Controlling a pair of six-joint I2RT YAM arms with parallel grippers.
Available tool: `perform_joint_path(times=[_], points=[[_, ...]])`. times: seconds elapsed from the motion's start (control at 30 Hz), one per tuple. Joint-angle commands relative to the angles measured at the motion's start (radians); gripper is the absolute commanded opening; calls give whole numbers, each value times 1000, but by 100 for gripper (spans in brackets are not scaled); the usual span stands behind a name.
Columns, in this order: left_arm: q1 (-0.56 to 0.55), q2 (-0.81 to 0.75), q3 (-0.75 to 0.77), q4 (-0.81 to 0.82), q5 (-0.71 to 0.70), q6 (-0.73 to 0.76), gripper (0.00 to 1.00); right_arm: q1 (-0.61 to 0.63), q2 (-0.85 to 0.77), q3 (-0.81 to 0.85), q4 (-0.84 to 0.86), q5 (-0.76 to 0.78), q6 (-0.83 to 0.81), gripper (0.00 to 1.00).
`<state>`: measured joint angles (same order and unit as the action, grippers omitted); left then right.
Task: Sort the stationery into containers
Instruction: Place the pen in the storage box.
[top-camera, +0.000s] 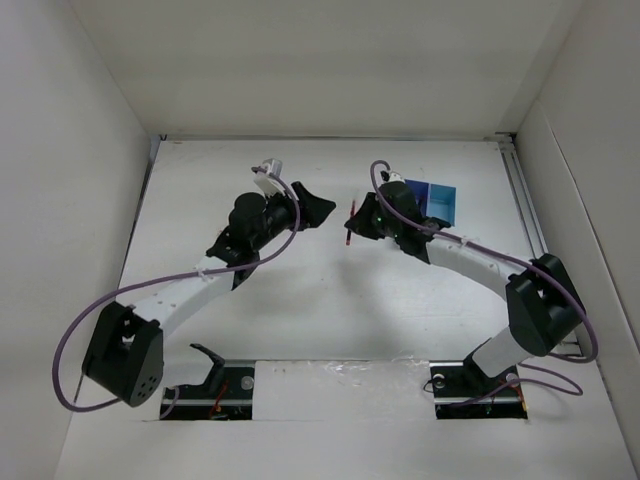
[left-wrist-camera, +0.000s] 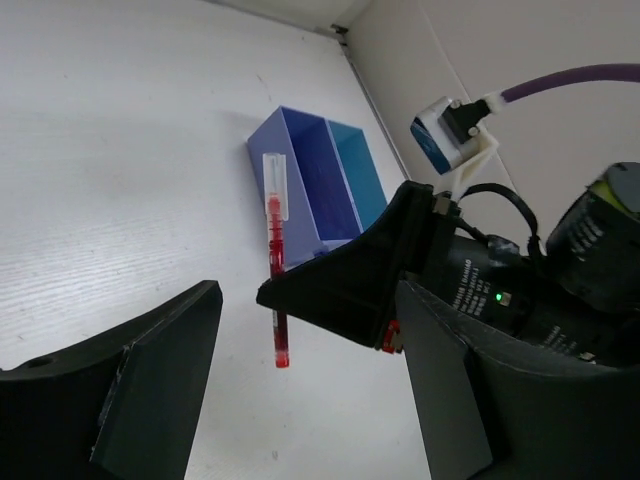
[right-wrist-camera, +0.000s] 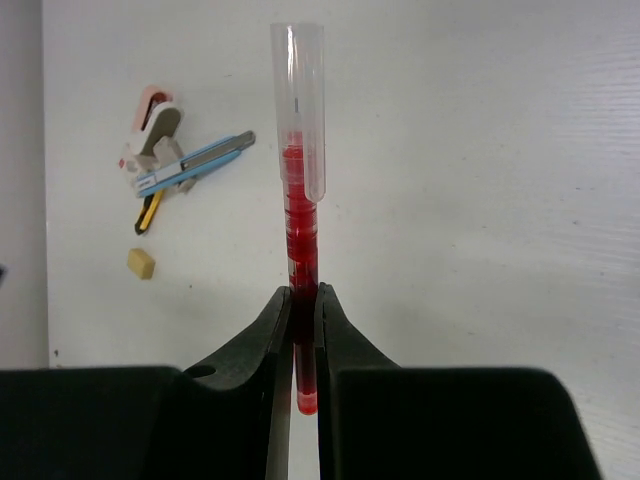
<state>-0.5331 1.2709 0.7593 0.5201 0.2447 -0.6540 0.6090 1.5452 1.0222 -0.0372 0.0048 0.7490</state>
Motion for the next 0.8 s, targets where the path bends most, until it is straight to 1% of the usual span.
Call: perform_joint_path(times=[0.0,0.03,0.07,0.1,0.2,0.3,0.33,0.43,0.6,0.77], points=[[-4,-71,-28,-18,-42,59,67,-37,-34,-10,17,90,7,0],[-4,-91,-43,-28,-42,59,67,-46,-34,-1,1,118,7,0],[5,-91,-61,-28,-33,59,67,-57,-34,-1,-16,185,7,0],[16,-103,-61,-28,-33,59,67,-86,-34,13,-50,205,7,0],[27,-113,-84,-28,-22,70,67,-159,-23,45,-82,233,7,0],[45,-113,-95,-28,-22,79,67,-204,-1,82,-115,282,19,0],[45,-113,-95,-28,-22,79,67,-227,9,114,-148,293,19,0],[45,-113,-86,-60,-13,90,67,-250,42,151,-191,352,29,0],[45,-136,-77,-89,-13,109,67,-302,62,162,-201,371,38,0],[45,-136,-86,-89,-13,109,67,-302,119,182,-237,371,38,0]])
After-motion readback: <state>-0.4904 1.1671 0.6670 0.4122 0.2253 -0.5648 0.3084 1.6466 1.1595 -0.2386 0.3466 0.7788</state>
